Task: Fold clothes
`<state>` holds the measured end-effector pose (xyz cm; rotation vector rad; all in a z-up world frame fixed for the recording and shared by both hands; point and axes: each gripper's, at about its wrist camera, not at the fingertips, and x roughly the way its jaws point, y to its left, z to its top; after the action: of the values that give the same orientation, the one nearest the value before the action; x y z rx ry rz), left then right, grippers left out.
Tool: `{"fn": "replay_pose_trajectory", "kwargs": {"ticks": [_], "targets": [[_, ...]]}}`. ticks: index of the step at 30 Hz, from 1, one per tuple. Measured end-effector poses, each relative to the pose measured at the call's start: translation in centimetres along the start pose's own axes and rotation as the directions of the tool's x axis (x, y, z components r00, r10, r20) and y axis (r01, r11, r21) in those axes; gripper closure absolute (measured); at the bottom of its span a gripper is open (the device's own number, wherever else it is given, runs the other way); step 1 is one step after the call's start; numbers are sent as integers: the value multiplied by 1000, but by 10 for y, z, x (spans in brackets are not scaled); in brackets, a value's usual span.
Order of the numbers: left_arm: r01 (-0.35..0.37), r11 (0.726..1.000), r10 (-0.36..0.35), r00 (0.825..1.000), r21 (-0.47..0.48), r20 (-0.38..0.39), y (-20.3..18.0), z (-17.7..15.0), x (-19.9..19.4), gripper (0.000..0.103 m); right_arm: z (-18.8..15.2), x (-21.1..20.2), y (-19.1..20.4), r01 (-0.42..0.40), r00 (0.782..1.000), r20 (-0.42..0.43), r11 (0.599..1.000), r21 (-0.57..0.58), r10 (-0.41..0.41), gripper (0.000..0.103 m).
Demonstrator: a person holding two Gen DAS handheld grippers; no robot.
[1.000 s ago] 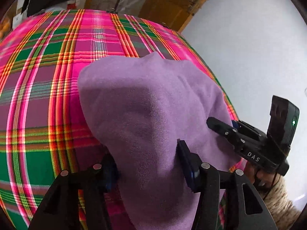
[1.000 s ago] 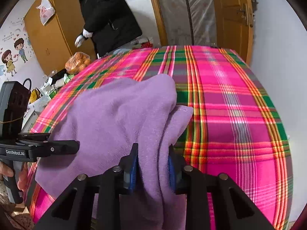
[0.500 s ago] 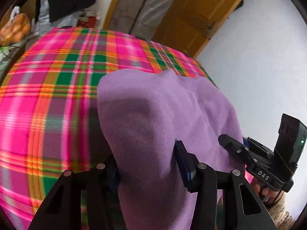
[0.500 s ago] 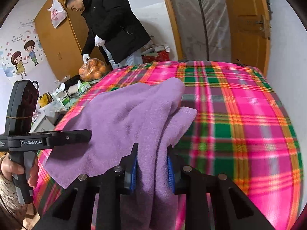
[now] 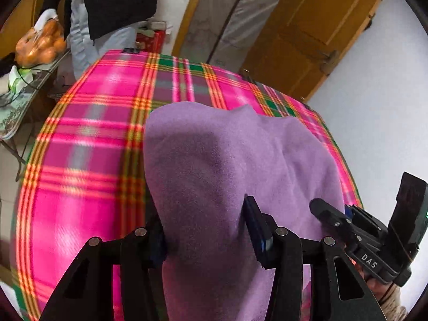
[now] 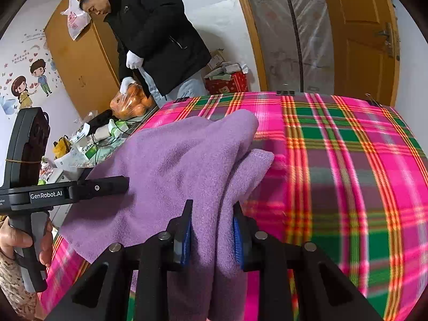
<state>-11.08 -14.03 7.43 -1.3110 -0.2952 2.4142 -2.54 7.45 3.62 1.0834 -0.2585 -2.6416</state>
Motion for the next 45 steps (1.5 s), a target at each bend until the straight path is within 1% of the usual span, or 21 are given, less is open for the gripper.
{"fn": "replay_pose_trajectory", "kwargs": {"ticks": [6,10,14,16,18,24,27,29,32,34,36,37,39,42,44,45], "targets": [[-37,999,37,999,23,2,15,29,13,51,22,32,1,5,1000,-1,1000,13,-5,77],[-51,998,50,999,47,20,25,43,17,51,35,50,-5,10,1000,-4,1000,20,-10,77],[-51,998,51,999,34,1,38,54,38,51,37,71,-9,29,999,-39,999,21,-28,75],[-52,998,52,999,37,-7,42,54,46,49,34,76,-9,41,998,-39,999,9,-41,74],[-35,999,35,999,37,0,45,52,49,47,31,78,-11,42,998,-42,999,16,-41,71],[-30,999,29,999,43,28,53,47,53,36,24,81,-17,43,998,-51,998,47,-41,63],[-26,1000,25,999,15,27,56,45,52,35,23,80,-17,48,997,-56,998,49,-45,59],[-33,999,33,999,3,20,56,44,49,35,23,77,-16,49,997,-65,997,55,-45,58],[-81,996,80,997,22,18,47,39,39,35,19,68,-14,66,995,-76,995,69,-61,57],[-122,992,121,992,36,25,41,33,31,35,15,59,-11,103,992,-72,993,55,-99,54],[-175,983,172,984,52,50,33,23,21,35,5,48,-6,159,986,-61,987,25,-158,45],[-198,978,194,979,61,65,29,16,16,35,0,43,-3,170,984,-59,985,16,-169,43],[-223,972,216,972,74,90,20,0,6,35,-10,33,3,180,982,-56,984,-4,-180,37],[-257,963,248,963,81,107,11,-25,-1,35,-26,25,17,198,977,-76,979,-38,-201,33],[-313,943,299,946,115,123,1,-40,-3,35,-36,23,26,217,970,-95,973,-76,-224,31],[-314,942,300,946,120,122,-2,-45,-3,35,-42,23,31,232,965,-105,968,-101,-242,31]]}}
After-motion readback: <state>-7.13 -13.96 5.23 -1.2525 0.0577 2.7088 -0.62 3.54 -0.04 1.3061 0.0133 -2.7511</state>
